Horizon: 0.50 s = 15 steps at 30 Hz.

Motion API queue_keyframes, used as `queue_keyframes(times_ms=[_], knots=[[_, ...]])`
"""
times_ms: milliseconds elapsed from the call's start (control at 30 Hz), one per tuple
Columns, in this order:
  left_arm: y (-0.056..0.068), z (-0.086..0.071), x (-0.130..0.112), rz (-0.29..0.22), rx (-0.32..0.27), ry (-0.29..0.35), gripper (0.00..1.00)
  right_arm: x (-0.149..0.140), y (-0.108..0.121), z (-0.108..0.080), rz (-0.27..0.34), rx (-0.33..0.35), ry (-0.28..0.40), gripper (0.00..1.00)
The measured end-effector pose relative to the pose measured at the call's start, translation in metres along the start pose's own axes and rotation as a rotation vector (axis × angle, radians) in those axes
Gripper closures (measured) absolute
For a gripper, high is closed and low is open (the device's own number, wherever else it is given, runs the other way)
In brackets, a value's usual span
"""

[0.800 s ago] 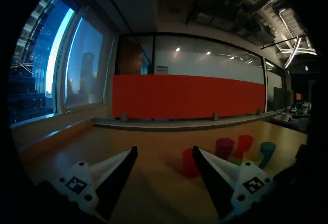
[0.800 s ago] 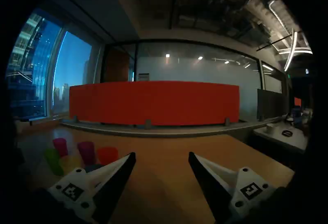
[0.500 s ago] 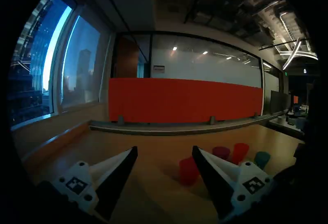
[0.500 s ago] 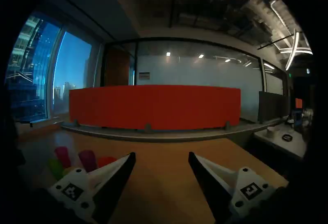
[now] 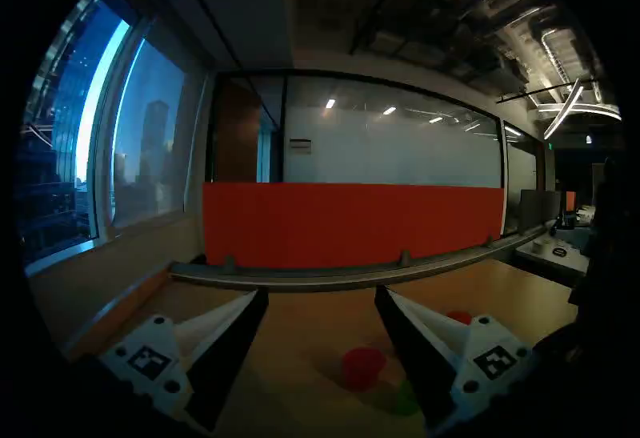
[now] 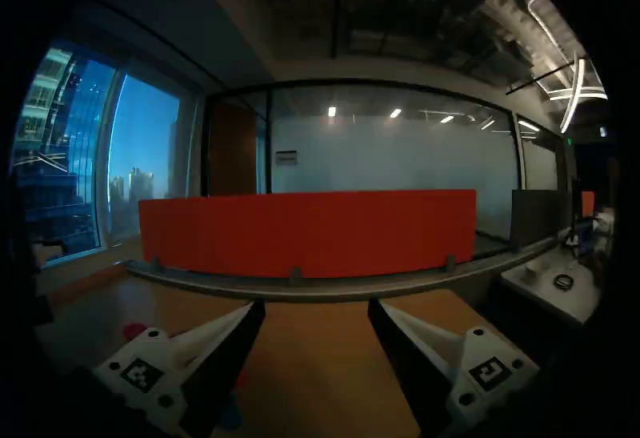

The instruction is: Pour water

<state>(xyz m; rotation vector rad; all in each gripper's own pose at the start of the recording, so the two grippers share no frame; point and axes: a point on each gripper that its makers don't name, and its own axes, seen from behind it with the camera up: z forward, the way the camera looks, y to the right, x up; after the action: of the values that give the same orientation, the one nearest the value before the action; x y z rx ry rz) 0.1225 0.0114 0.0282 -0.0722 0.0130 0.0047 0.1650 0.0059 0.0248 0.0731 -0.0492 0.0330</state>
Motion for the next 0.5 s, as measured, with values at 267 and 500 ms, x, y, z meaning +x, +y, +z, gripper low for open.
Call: queue_keyframes(times_ms=[267, 500], knots=[[0.004, 0.001, 0.011, 0.000, -0.034, 0.000, 0.01, 0.004, -0.005, 0.002, 0.004, 0.039, -0.026, 0.00], [0.028, -0.001, 0.015, 0.003, -0.145, 0.003, 0.01, 0.000, -0.019, 0.002, -0.006, 0.133, -0.039, 0.00]])
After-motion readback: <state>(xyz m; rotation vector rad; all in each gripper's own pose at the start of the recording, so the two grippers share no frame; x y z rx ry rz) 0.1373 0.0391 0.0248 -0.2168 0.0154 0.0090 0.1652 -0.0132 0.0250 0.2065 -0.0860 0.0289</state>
